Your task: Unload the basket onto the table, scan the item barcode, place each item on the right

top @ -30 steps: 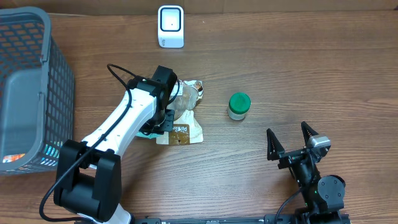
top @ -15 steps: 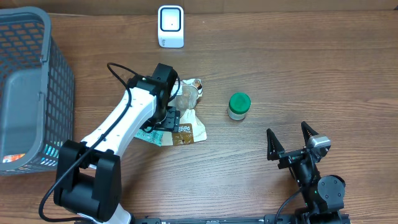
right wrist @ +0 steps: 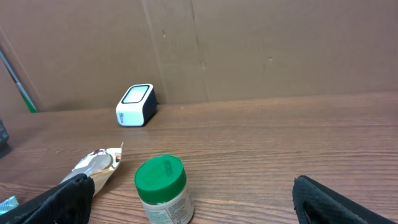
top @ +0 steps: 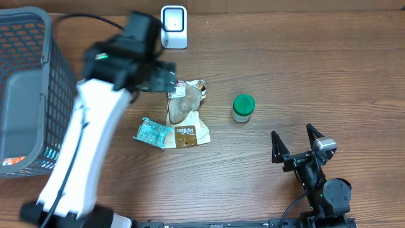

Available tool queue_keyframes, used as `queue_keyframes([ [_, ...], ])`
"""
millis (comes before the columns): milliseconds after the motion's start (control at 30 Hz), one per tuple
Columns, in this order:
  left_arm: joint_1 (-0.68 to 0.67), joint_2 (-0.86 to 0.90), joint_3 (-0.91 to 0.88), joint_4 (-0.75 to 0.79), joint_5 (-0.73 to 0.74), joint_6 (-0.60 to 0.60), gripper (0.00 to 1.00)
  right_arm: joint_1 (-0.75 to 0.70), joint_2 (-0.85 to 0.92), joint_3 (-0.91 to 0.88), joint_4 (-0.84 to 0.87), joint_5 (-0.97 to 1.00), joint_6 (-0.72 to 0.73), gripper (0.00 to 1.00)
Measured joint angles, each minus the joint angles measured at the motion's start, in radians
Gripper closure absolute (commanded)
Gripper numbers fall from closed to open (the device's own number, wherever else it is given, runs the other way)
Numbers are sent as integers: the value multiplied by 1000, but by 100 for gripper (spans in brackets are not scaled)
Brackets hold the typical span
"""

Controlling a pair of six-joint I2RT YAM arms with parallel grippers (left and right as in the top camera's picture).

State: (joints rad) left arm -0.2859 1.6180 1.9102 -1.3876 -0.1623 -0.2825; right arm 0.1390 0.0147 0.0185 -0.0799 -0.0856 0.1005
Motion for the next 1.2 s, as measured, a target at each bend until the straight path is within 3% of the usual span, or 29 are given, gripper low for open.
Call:
queue_keyframes([
  [133,151,-126,74,-37,-29,-15,1,0,0,0,0,0,0,0],
  [300,469,-231,82,-76,-50,-40,1,0,0,0,0,0,0,0],
  [500,846,-218,67,-69,-11,-40,1,0,0,0,0,0,0,0],
  [633,1007,-181,14,-5,82,-29,4,0,0,0,0,0,1,0],
  [867,1140,8,-45,26,208,51,7,0,0,0,0,0,0,0],
  [1200,1150,252,-57,-31,271,179,11,0,0,0,1,0,0,0],
])
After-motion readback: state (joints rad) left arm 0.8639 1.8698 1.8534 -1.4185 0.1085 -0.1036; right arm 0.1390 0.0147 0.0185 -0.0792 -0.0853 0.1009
